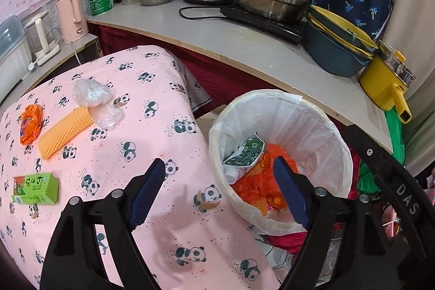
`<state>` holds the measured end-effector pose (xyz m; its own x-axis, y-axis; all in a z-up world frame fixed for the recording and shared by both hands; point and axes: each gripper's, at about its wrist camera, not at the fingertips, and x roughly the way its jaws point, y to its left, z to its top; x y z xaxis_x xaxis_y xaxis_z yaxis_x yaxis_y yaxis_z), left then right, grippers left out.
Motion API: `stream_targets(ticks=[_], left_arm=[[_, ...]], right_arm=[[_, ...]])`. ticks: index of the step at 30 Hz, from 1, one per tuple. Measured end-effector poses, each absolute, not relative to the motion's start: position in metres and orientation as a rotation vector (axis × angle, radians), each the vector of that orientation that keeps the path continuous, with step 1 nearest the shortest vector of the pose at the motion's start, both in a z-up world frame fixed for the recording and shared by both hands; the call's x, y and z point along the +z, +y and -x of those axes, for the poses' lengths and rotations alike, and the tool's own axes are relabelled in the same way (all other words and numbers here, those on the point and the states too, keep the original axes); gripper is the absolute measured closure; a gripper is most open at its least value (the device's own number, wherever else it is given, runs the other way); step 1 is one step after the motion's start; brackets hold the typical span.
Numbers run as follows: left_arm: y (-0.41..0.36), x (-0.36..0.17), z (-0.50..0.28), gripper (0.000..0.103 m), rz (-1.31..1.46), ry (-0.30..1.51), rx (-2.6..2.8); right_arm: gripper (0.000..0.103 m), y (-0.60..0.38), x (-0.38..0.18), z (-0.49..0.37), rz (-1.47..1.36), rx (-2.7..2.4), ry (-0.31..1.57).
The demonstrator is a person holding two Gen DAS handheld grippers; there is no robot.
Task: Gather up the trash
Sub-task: 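Move both grippers back over the remaining trash on the table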
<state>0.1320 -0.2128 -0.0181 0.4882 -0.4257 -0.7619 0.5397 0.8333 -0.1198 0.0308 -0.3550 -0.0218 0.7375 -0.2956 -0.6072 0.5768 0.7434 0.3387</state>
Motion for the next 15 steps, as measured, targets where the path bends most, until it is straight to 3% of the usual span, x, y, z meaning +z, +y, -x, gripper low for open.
stream_targets(ticks=[15], left_arm=[[-0.140, -0.017, -0.148, 0.022, -0.054, 0.890, -0.474]], right_arm=[[0.054, -0.296, -0.012, -0.053, -0.467, -0.422, 0.582]])
